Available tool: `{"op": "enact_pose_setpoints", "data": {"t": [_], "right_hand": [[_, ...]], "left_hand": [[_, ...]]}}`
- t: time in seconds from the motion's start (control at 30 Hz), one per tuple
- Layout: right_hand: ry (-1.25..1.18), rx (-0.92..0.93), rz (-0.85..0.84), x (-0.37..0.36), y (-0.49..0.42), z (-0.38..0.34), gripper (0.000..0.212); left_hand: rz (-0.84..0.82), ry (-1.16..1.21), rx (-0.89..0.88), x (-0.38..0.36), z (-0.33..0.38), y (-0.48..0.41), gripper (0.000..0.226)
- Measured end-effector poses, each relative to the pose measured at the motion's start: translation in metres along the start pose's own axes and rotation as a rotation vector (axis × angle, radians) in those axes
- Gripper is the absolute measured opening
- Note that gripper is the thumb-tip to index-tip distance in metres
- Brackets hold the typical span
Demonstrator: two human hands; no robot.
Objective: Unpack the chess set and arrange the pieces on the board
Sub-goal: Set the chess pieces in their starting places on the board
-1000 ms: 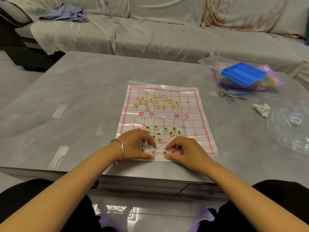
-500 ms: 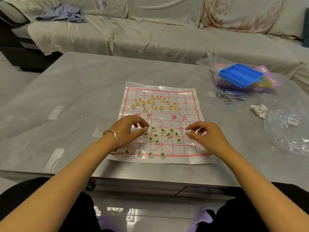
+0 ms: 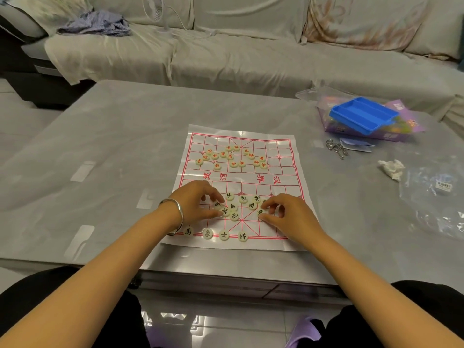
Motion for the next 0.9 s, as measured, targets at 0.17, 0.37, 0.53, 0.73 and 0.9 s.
{"op": "enact_pose_setpoints", "data": {"t": [0.17, 0.37, 0.53, 0.73, 0.9], "right_hand": [[0.004, -0.001, 0.042, 0.008, -0.007, 0.001, 0.024], [-0.048, 0.073, 0.014, -0.002, -0.022, -0.027, 0.024], [-0.033, 0.017, -0.003, -0.017, -0.053, -0.045, 0.035], [-0.023, 0.052, -0.014, -0.028, -0.06, -0.052, 0.032], [-0.289, 0.083, -0.001, -0.012, -0.051, -0.053, 0.02]], "left_hand": [[0.094, 0.02, 0.045, 0.015, -0.012, 0.0, 0.031], [0.095, 0.069, 0.12, 0.019, -0.023, -0.005, 0.032], [0.112, 0.099, 0.114, 0.02, -0.024, -0.007, 0.031], [0.154, 0.111, 0.071, 0.026, -0.024, -0.004, 0.027], [0.166, 0.129, 0.028, 0.025, -0.016, 0.0, 0.023]]}}
Point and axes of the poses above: each hand's wrist, its own y-axis away from the middle knuckle, its own x-axis out of the back of the hand, z = x × y, the point moved 10 cm from there along -y, towards the middle knuckle, and after that the axes turned 3 degrees about -z, right-handed, at the moved point
